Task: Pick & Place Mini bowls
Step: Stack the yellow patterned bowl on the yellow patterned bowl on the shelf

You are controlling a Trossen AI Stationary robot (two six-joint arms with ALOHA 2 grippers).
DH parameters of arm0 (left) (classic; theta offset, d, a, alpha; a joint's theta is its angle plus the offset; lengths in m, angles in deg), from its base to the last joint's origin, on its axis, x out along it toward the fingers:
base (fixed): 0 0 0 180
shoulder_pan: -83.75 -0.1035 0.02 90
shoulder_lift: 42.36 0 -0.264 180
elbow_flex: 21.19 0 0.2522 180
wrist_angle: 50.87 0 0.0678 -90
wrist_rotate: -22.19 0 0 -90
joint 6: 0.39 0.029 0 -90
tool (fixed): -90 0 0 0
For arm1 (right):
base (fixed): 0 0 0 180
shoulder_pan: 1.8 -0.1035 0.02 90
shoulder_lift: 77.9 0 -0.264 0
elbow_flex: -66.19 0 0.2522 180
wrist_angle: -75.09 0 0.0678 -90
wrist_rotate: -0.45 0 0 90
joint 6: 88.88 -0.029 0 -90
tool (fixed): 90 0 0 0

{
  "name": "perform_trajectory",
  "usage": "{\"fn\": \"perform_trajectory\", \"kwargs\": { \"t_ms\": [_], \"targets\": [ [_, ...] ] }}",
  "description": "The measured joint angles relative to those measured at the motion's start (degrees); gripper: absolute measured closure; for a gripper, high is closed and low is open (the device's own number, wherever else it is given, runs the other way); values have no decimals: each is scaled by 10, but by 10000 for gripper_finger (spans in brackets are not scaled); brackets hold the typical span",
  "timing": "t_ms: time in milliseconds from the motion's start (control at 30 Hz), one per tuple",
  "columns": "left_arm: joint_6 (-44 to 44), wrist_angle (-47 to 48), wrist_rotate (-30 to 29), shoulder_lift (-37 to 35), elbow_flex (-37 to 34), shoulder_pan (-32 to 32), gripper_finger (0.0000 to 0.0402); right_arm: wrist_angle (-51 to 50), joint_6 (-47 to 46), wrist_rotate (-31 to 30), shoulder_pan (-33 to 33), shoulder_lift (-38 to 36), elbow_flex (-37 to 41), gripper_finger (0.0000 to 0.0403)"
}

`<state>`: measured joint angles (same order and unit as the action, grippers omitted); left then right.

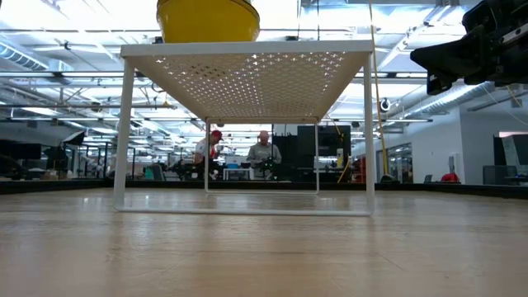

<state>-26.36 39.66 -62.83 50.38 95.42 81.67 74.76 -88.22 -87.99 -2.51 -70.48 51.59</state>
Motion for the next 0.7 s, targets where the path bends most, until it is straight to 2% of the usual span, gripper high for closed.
{"fn": "perform_trajectory", "kwargs": {
  "t_ms": [267,700],
  "targets": [
    [0,-1,0,0,-1,-2,394,0,0,0,0,0,0,387],
    [-13,-10,9,-1,-49,-2,394,0,0,0,0,0,0,387]
  ]
}}
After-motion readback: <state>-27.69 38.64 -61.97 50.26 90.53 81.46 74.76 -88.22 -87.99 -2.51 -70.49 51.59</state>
